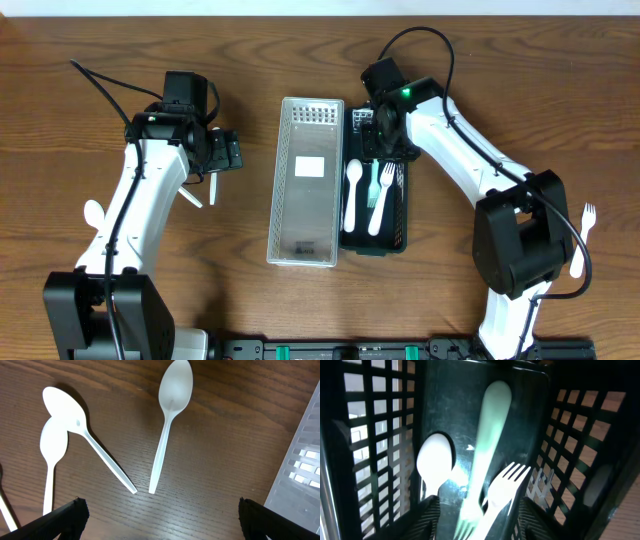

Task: Pack container
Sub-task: 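Carry the green utensil into the black basket and release, then move the right gripper to the last white fork and grasp it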

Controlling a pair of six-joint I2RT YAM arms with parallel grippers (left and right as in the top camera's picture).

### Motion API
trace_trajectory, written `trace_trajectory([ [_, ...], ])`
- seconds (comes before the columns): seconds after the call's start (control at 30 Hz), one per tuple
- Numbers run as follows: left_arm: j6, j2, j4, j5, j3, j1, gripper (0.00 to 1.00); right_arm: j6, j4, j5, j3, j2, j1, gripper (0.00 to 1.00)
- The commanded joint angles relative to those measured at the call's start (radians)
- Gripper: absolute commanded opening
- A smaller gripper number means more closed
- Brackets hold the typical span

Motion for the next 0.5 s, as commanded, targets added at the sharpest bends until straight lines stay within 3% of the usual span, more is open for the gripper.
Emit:
trace_trajectory([
  [0.0,0.010,0.004,-0.003,-0.008,0.019,0.004,0.98,-0.005,-0.012,0.013,0.029,-0.016,-0.002,0.56],
  [0.23,0.010,0.004,-0.003,-0.008,0.019,0.004,0.98,-0.040,-0.159,0.074,0.252,-0.089,-0.099,0.54],
  [0.47,0.010,0.004,-0.003,-0.008,0.019,0.004,0.98,-0.040,-0.304,0.153,0.401,-0.227,-0.393,0.56],
])
